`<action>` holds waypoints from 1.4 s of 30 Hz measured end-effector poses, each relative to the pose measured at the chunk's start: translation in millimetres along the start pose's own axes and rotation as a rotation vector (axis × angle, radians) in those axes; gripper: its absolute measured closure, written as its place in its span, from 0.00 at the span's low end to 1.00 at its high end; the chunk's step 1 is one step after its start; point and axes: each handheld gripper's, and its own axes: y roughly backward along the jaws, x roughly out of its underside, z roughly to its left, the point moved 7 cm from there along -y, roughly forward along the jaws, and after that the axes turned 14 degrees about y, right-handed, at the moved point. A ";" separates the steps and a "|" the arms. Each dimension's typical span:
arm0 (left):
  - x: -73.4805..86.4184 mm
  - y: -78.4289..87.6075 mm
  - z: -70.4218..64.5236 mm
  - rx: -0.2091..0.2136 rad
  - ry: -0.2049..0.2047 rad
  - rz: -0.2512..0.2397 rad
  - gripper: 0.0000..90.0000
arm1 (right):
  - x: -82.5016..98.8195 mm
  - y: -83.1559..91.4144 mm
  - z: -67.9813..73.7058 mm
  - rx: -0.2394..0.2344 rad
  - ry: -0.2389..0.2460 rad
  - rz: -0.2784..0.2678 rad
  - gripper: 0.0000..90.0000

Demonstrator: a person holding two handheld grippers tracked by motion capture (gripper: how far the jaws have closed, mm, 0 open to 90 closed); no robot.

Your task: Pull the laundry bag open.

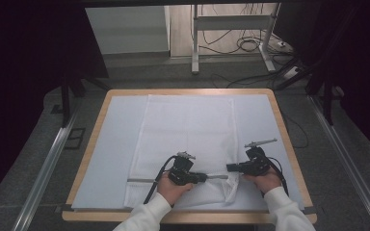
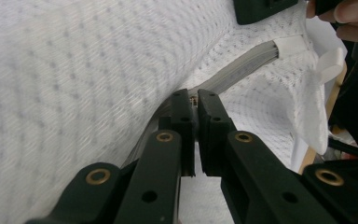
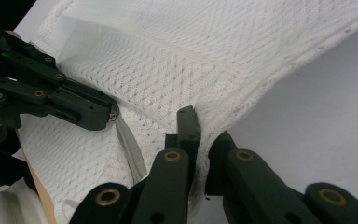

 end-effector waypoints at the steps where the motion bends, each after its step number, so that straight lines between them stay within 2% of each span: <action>1: -0.1 0.8 0.7 0.001 0.008 -0.007 0.97 | 0.0 -0.1 -0.2 0.003 0.003 0.001 0.97; 2: 0.2 2.2 2.0 0.000 0.001 -0.001 0.97 | 0.0 -0.1 -0.3 0.003 0.002 0.001 0.97; 8: 3.4 9.3 10.0 0.015 0.023 -0.010 0.97 | -0.1 -0.3 0.2 0.001 0.004 -0.002 0.97; 28: 5.8 17.8 14.1 0.009 0.027 -0.020 0.97 | -0.2 -0.7 0.7 -0.004 0.007 -0.003 0.97; 30: 6.1 18.9 15.2 -0.003 0.021 -0.021 0.97 | -0.1 -0.9 0.8 -0.001 0.011 0.001 0.97; 39: 7.0 28.6 22.6 0.002 0.045 -0.039 0.97 | 0.3 -0.6 0.0 -0.003 0.009 -0.001 0.97; 42: 7.9 30.3 24.2 -0.001 0.040 -0.035 0.97 | 0.2 -0.7 0.3 -0.004 0.010 -0.003 0.97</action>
